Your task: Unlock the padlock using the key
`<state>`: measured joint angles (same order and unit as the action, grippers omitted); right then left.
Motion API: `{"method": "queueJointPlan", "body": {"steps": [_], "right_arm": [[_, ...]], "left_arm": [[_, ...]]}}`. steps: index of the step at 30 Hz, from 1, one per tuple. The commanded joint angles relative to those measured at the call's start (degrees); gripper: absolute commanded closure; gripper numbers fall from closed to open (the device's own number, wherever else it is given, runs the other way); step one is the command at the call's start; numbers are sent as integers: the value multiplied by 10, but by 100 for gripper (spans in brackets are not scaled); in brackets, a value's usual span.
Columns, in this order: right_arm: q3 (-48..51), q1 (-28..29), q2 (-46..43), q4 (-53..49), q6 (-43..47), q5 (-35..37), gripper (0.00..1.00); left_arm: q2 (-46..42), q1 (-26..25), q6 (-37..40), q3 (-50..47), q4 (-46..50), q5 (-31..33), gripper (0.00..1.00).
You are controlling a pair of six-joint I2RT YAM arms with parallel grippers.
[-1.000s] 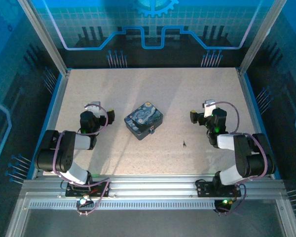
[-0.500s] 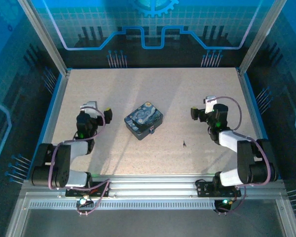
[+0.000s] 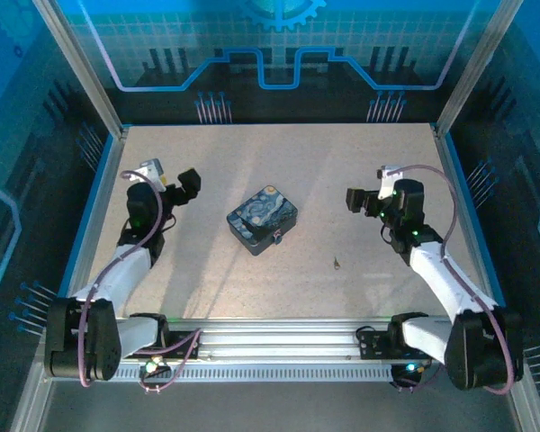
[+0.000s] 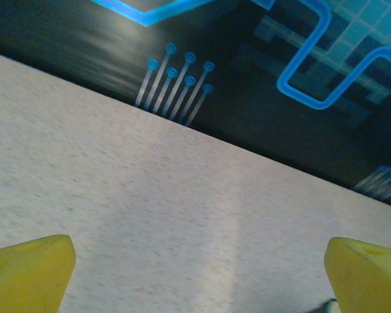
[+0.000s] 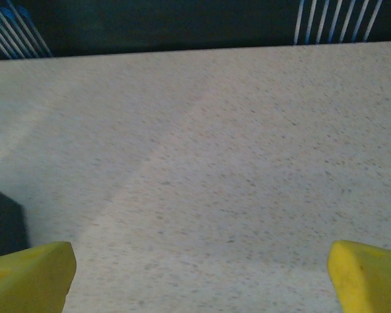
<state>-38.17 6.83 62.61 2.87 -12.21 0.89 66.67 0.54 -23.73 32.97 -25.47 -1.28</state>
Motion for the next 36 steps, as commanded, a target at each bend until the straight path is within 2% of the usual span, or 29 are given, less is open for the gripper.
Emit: {"method": "queueJointPlan", "body": {"steps": [1,6,10,17,24,36], "right_arm": [[-29,32,-29,-132,-69,-9,0],[-58,78,-29,-256,-137,-5,0],[-64,109,-16,-332,-182,-14,1],[-31,142,1,-386,-239,-41,14],[-11,158,44,-409,-253,-43,27],[5,179,118,-356,-275,-51,48]], "left_arm": [[-2,-5,-103,20,85,-75,1],[5,-74,-109,35,135,-93,1],[20,-142,-128,28,133,-101,1],[43,-224,-156,7,92,-89,1],[57,-260,-164,-5,72,-79,1],[72,-271,-166,-12,56,-72,1]]}}
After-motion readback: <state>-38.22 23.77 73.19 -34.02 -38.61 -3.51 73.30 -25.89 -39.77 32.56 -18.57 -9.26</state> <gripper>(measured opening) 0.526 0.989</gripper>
